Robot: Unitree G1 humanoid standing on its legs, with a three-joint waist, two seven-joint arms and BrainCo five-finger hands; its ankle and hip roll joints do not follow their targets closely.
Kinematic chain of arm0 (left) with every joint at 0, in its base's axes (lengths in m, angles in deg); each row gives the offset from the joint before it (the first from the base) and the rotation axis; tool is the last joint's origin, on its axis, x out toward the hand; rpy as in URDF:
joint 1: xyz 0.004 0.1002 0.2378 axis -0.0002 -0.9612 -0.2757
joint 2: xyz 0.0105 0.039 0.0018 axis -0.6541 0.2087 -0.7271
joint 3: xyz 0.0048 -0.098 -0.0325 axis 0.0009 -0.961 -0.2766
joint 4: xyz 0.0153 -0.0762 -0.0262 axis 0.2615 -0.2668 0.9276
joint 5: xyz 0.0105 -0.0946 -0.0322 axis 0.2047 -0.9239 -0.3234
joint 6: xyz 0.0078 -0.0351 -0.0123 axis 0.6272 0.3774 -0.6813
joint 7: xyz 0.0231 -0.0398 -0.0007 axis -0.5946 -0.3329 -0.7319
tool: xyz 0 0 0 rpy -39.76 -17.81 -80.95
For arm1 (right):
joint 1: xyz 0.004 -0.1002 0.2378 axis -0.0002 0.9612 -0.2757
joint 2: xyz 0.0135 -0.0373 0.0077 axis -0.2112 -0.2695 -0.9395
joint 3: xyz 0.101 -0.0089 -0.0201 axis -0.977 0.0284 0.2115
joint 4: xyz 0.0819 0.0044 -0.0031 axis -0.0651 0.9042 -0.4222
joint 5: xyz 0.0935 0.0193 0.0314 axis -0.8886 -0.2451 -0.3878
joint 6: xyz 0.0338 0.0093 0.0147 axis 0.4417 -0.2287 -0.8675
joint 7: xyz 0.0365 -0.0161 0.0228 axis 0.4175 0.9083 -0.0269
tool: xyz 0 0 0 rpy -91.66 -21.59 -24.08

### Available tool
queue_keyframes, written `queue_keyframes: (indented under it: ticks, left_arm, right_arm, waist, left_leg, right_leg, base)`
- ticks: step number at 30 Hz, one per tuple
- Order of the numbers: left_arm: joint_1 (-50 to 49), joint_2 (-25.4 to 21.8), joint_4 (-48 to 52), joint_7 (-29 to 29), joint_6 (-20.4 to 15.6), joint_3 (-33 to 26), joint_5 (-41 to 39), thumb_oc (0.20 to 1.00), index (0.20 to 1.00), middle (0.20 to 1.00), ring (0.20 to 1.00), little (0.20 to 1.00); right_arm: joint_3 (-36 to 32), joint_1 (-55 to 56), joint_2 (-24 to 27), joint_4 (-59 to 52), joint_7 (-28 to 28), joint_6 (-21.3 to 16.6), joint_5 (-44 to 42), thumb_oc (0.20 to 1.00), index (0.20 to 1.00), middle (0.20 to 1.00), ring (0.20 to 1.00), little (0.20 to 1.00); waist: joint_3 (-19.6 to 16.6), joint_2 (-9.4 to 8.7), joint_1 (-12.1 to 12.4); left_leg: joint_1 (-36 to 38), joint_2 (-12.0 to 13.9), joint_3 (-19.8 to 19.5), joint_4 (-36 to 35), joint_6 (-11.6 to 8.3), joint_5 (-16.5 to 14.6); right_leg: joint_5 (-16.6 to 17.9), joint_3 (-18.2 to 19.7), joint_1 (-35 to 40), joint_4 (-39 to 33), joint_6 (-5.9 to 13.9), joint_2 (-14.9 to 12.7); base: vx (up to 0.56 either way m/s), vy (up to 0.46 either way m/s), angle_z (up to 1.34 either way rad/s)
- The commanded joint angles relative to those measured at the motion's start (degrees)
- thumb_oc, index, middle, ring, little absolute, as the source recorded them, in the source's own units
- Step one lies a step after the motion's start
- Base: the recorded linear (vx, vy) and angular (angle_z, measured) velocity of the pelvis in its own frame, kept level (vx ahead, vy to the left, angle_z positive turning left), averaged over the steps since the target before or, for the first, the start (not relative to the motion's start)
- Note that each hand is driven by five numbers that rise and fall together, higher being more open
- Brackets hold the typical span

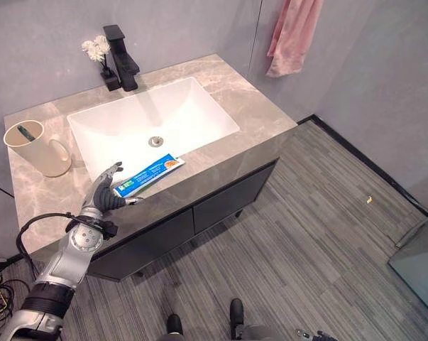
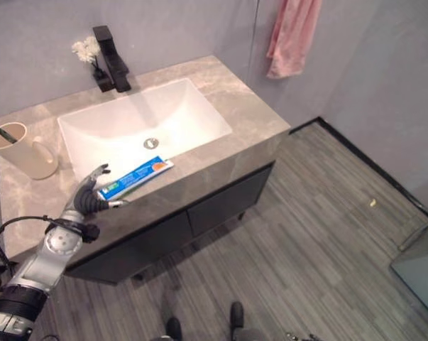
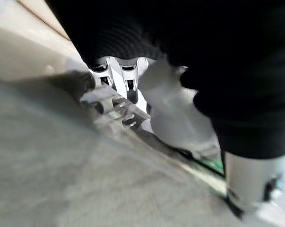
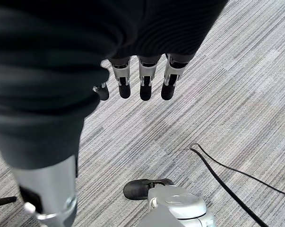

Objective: Put brush and paste in cup on sink, flatten towel.

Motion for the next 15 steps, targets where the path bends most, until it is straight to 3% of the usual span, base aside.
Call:
queue_keyframes:
  ticks: [1,15]
  left_arm:
    - [7.91,-3.95,-4.24,-0.88,1.15,-0.78,2.89,0.200,0.200,0.200,0.200,0.200]
    - [7.94,-2.48,-3.90,-0.47,0.19,0.59,1.16,0.200,0.200,0.200,0.200,0.200]
  right_arm:
    - [2.79,-2.05,0.32,0.06,-0.55,0.05,0.87,1.000,1.000,1.000,1.000,1.000]
    - [3.17,-2.17,0.47,0.92,-0.42,0.08,0.80,1.000,1.000,1.000,1.000,1.000]
  waist:
    - [1.35,-1.76,-1.93]
    - [1.51,-1.72,-1.78]
  left_leg:
    - [0.89,1.82,-4.03,0.58,-1.69,-6.83]
    - [-0.29,1.82,-5.07,0.58,-1.70,-6.38]
  right_leg:
    - [-4.90,-4.53,1.89,0.53,8.42,-6.91]
    - [-5.07,-5.06,1.52,0.53,8.10,-6.86]
  base:
    - [0.00,0.000,0.00]
    - [0.00,-0.001,-0.01]
